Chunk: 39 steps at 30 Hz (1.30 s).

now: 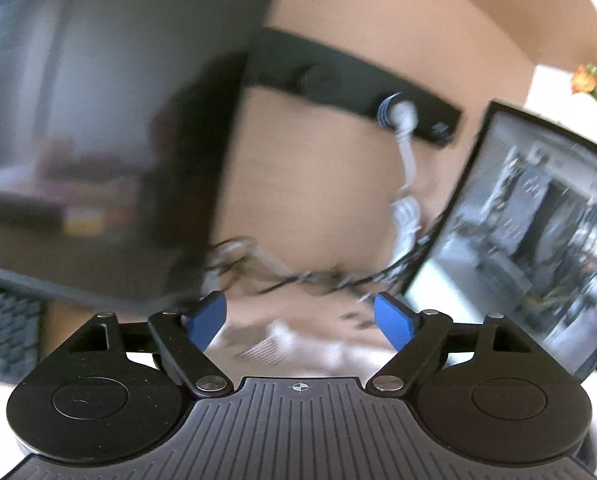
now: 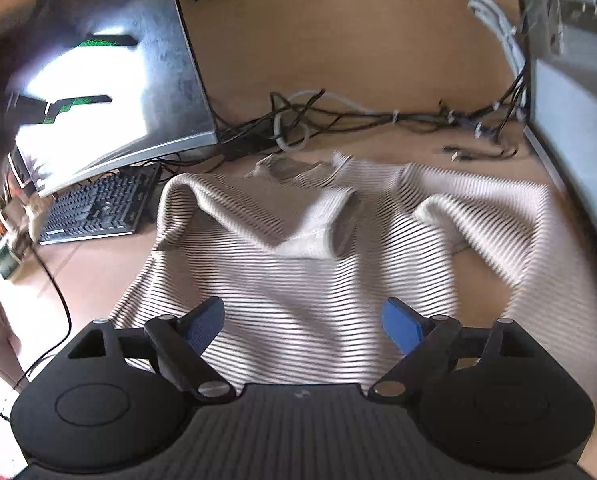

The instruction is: Fold clothes

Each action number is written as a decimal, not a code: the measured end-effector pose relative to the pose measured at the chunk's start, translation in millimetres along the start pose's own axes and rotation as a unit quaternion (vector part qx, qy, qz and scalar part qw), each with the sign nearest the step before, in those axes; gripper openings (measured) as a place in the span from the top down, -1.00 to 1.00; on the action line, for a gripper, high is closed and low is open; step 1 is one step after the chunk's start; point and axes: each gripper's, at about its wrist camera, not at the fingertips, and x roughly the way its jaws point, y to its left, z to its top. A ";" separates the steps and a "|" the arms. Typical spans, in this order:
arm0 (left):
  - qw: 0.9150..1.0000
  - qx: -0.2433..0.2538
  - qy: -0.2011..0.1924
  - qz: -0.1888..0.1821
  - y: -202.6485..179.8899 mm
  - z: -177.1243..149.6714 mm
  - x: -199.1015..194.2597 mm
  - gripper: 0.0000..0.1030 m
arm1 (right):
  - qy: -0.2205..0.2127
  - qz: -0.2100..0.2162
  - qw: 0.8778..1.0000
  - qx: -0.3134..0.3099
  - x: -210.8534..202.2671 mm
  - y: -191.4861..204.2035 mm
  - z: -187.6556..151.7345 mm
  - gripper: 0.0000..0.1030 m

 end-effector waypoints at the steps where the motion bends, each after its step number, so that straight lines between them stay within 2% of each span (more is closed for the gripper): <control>1: 1.000 -0.009 0.014 0.000 11.1 -8.2 -2.3 -0.70 | 0.004 0.002 1.000 0.005 4.3 5.7 -1.5 -0.69; 4: 0.997 -0.023 0.068 -0.017 33.5 -41.2 1.7 -0.70 | 0.022 0.003 1.000 0.012 17.4 21.5 -7.8 -0.69; 8: 0.989 -0.013 0.141 -0.037 52.5 -92.0 17.8 -0.64 | 0.011 -0.040 0.999 0.027 14.5 31.7 -10.2 -0.67; 10: 0.986 -0.010 0.164 -0.039 60.0 -113.0 23.1 -0.62 | 0.004 -0.058 0.997 0.042 10.3 32.7 -5.5 -0.45; 12: 0.984 0.003 0.173 -0.035 62.4 -126.2 27.3 -0.61 | -0.001 -0.077 0.996 0.039 9.3 35.0 8.1 0.00; 13: 0.984 0.010 0.176 -0.033 62.9 -131.4 28.5 -0.60 | -0.004 -0.088 0.996 0.032 9.4 36.6 15.7 0.03; 15: 0.983 0.027 0.178 -0.030 62.4 -137.0 22.7 -0.59 | -0.011 -0.106 0.994 0.023 10.8 39.3 31.7 0.03; 19: 0.981 0.052 0.185 -0.024 60.9 -146.7 9.0 -0.57 | -0.022 -0.101 0.994 0.047 35.2 31.2 70.9 0.03; 23: 0.980 0.024 0.195 -0.024 63.4 -146.6 -2.9 -0.53 | 0.006 -0.100 0.993 0.062 81.7 14.7 88.4 0.00; 25: 0.985 -0.011 0.171 -0.017 68.5 -133.3 -6.1 -0.55 | 0.031 -0.097 0.993 0.067 104.4 8.3 87.9 0.00; 26: 0.988 -0.008 0.155 -0.003 69.2 -125.1 -5.1 -0.58 | 0.041 -0.088 0.993 0.070 112.3 6.2 87.0 0.03; 28: 0.991 0.043 0.116 0.056 65.2 -104.8 5.5 -0.68 | 0.044 -0.062 0.995 0.057 117.3 10.0 86.4 0.31; 30: 0.989 0.070 0.098 0.090 66.2 -88.9 25.3 -0.71 | 0.049 -0.050 0.997 0.017 118.2 19.1 90.2 0.80; 31: 0.987 0.082 0.090 0.105 66.9 -81.2 35.4 -0.71 | 0.047 -0.049 0.998 -0.002 117.1 22.9 95.3 0.88; 35: 0.975 0.135 0.097 0.147 67.3 -70.0 76.3 -0.69 | 0.000 -0.058 0.997 -0.053 98.3 33.5 125.4 0.92; 37: 0.971 0.145 0.101 0.164 71.7 -66.5 84.4 -0.69 | -0.029 -0.069 0.995 -0.073 86.6 33.5 138.5 0.92; 39: 0.966 0.150 0.106 0.183 79.2 -65.7 87.1 -0.71 | -0.033 -0.078 0.994 -0.073 83.8 24.4 141.5 0.92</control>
